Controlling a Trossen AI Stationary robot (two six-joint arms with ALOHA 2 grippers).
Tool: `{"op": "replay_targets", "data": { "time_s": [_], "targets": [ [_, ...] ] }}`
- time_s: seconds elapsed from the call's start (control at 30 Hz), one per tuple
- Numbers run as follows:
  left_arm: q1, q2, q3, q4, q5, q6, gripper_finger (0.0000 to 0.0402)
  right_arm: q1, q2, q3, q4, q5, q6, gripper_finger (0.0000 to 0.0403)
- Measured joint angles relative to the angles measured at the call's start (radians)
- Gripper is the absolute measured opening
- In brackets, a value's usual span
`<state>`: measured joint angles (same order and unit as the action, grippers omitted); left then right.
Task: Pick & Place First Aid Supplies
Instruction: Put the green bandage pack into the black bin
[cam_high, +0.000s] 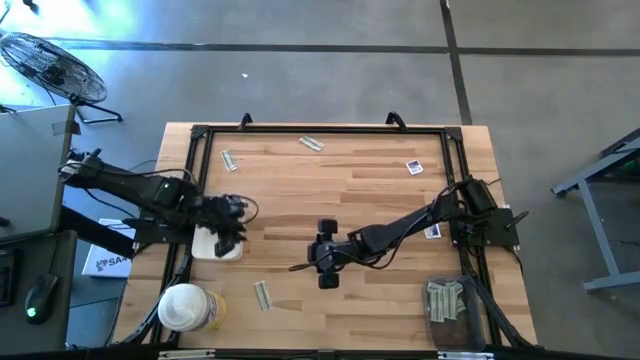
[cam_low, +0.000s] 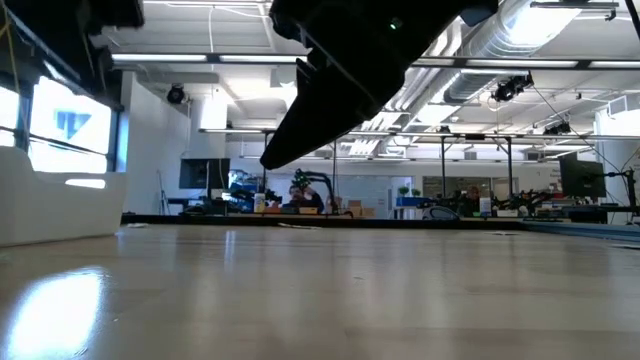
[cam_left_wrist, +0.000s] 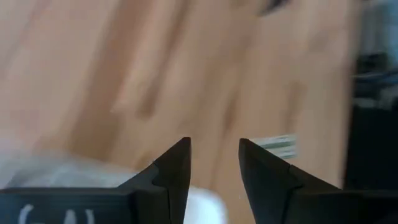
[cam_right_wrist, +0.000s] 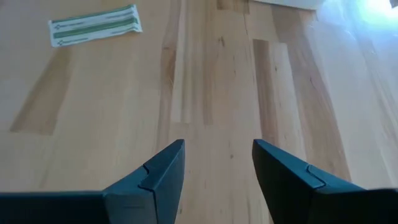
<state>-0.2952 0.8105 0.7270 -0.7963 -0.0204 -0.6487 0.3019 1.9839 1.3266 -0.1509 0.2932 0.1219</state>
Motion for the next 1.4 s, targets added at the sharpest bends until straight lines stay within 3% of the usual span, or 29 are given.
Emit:
{"op": "replay_targets", "data": {
  "time_s": [0.17,0.37,0.73,0.9,1.4],
  "targets": [
    [-0.155,0.090,-0.007,0.142,-0.097,0.024,0.0133,-0.001,0.000,0.000,-0.004,0.003,0.005,0.0183],
    [-0.295,0.333,0.040,0.252,-0.135,-0.033,0.0133,-0.003,0.000,0.000,-0.004,0.003,0.007,0.0183],
    [-0.325,0.737,0.196,0.198,0.043,-0.099,0.0134,-0.007,0.000,0.000,-0.002,0.003,0.017,0.0183],
    [-0.301,0.807,0.232,0.111,0.033,-0.098,0.0134,-0.008,0.000,0.000,-0.002,0.003,0.019,0.0183],
    [-0.299,0.849,0.228,0.159,0.010,-0.062,0.0134,-0.008,0.000,0.000,-0.003,0.003,0.018,0.0183]
  ]
}}
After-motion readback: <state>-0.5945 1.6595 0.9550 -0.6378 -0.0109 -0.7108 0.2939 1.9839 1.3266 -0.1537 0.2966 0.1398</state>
